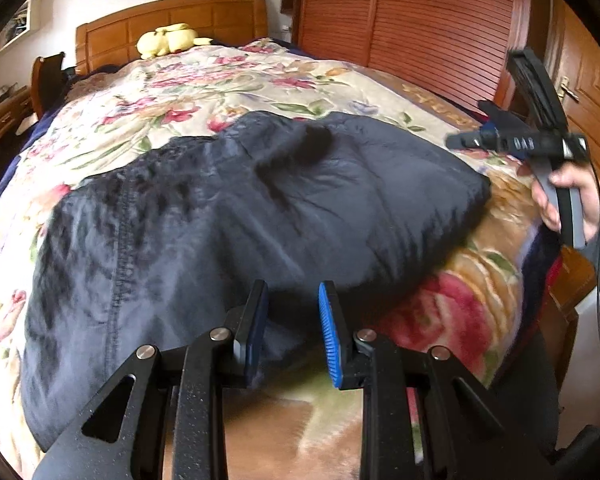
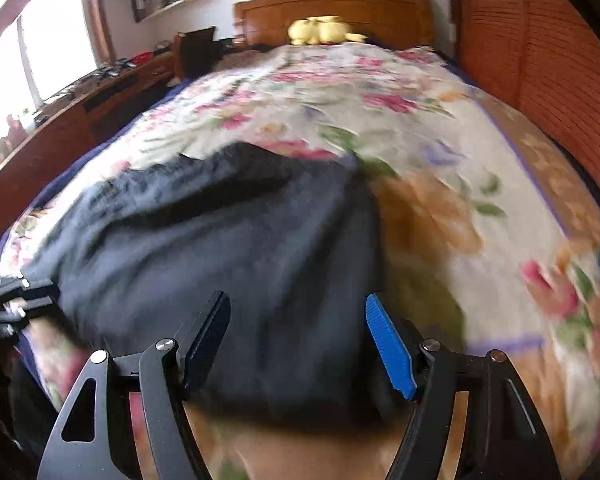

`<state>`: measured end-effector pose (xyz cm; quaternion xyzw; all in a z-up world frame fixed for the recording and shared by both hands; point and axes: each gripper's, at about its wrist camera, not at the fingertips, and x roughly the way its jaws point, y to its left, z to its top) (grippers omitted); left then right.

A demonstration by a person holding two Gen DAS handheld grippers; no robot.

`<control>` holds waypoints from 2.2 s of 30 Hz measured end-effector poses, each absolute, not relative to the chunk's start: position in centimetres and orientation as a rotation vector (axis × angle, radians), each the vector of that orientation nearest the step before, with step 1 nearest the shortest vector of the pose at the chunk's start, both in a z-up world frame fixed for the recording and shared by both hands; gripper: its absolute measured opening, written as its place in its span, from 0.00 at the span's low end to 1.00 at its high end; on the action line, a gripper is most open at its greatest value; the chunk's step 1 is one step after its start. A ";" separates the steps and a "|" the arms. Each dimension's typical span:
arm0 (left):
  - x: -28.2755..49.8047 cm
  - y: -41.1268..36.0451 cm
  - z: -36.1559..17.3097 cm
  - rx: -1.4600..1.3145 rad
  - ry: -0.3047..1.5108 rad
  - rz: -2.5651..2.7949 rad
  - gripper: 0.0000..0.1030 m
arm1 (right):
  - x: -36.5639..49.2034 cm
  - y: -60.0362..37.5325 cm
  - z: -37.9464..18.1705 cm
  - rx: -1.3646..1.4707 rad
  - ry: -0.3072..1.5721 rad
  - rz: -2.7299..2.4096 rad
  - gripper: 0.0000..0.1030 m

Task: Fold large clothes
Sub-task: 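Move the open right tool over the folded jacket to its side edge, then close the right tool on the side edge of the folded jacket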

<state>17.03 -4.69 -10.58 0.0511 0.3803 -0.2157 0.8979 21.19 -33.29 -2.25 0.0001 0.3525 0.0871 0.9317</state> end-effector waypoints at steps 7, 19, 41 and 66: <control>17.9 -2.7 -11.3 0.068 0.790 -0.418 0.26 | 32.1 -26.6 -1.8 -0.044 0.791 0.315 0.70; 17.6 -2.0 -11.7 0.045 0.774 -0.420 0.26 | 46.1 -18.5 -8.5 -0.158 1.042 0.337 0.59; 17.4 -1.8 -11.7 0.006 0.768 -0.454 0.26 | 42.8 -21.1 -3.4 -0.128 0.866 0.304 0.55; 17.5 -4.9 -12.9 0.068 0.790 -0.499 0.26 | 24.9 -35.5 -11.9 0.070 0.845 0.030 0.88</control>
